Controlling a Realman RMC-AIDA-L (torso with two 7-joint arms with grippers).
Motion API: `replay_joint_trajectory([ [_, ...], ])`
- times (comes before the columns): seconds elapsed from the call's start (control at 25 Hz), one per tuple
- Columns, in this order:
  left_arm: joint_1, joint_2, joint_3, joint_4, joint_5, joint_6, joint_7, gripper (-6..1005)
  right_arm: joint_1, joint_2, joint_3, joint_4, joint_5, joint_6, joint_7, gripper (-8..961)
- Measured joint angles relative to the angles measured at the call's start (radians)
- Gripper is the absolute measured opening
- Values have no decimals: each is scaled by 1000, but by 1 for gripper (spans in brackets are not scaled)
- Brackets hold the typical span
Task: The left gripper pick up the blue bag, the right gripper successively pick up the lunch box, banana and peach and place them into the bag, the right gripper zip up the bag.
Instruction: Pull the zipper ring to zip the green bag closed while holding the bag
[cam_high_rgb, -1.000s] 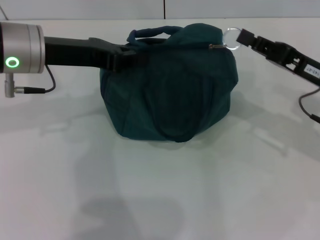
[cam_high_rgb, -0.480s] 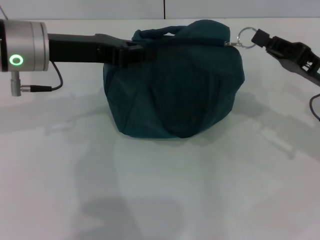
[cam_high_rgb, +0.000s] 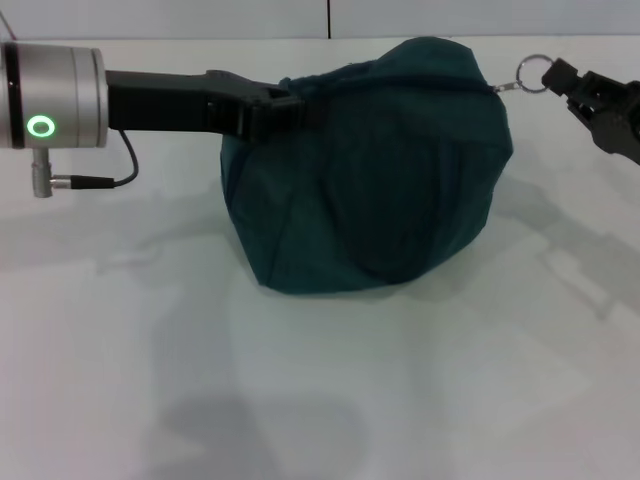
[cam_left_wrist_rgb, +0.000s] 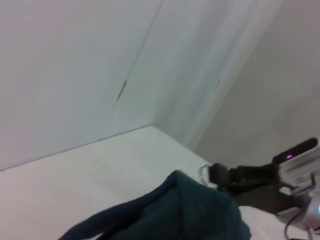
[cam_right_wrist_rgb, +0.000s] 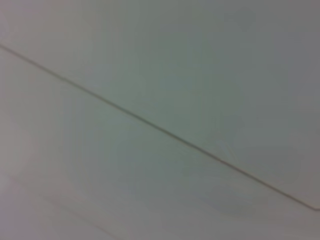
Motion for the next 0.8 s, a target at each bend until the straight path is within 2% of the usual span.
replay_joint_trajectory([
  [0.8, 8, -1, 14, 0, -30, 5, 15, 45, -9, 0, -13, 34, -37, 159, 12, 93],
])
